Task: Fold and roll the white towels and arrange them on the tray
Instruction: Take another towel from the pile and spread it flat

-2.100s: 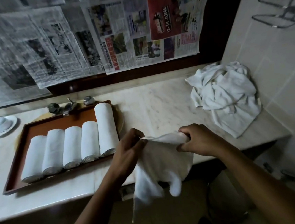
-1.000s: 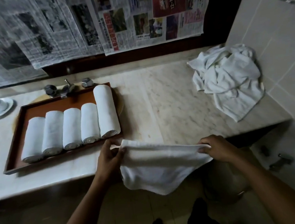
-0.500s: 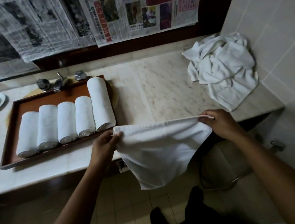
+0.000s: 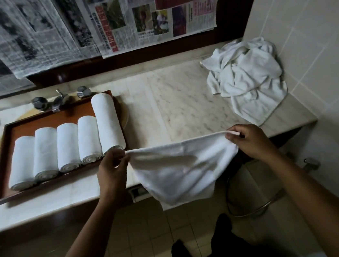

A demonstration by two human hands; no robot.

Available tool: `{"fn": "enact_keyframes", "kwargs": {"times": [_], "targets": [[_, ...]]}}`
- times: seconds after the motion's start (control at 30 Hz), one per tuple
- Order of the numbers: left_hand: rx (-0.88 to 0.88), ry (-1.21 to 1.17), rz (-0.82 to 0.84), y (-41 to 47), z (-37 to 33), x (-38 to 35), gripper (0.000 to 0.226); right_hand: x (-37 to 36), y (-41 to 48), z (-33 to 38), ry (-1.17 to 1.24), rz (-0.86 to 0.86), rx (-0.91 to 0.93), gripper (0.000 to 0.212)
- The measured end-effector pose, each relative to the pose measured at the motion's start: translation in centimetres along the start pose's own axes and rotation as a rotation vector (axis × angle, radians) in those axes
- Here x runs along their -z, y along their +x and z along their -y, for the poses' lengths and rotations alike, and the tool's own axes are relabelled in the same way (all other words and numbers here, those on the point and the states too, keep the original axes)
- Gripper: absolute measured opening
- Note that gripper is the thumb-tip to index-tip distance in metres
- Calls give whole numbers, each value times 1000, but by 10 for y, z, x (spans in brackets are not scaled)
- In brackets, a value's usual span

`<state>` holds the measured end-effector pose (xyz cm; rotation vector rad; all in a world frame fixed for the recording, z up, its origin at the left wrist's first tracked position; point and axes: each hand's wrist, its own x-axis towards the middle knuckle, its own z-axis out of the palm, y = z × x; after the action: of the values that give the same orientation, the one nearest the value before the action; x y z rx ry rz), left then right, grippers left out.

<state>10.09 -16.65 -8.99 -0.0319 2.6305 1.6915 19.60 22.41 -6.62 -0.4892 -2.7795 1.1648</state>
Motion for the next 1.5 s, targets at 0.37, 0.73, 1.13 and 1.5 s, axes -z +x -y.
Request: {"fn": "enact_keyframes", "kwargs": {"times": [0.37,0.73,1.13,1.5], "targets": [[-230,-6,293,-61,-64,-88,21,-42,-27,127,637,282,-20,16],[-243,-171,541,-39,-136,-47,21,-49,-25,101,113,482,202,54],[-206,-47,112,-15,-62,-2,16,-57,-13,62,119,435,159,36],[225,-146,280,-59,52,12,26,-74,-46,-64,-187,712,-57,46]]}}
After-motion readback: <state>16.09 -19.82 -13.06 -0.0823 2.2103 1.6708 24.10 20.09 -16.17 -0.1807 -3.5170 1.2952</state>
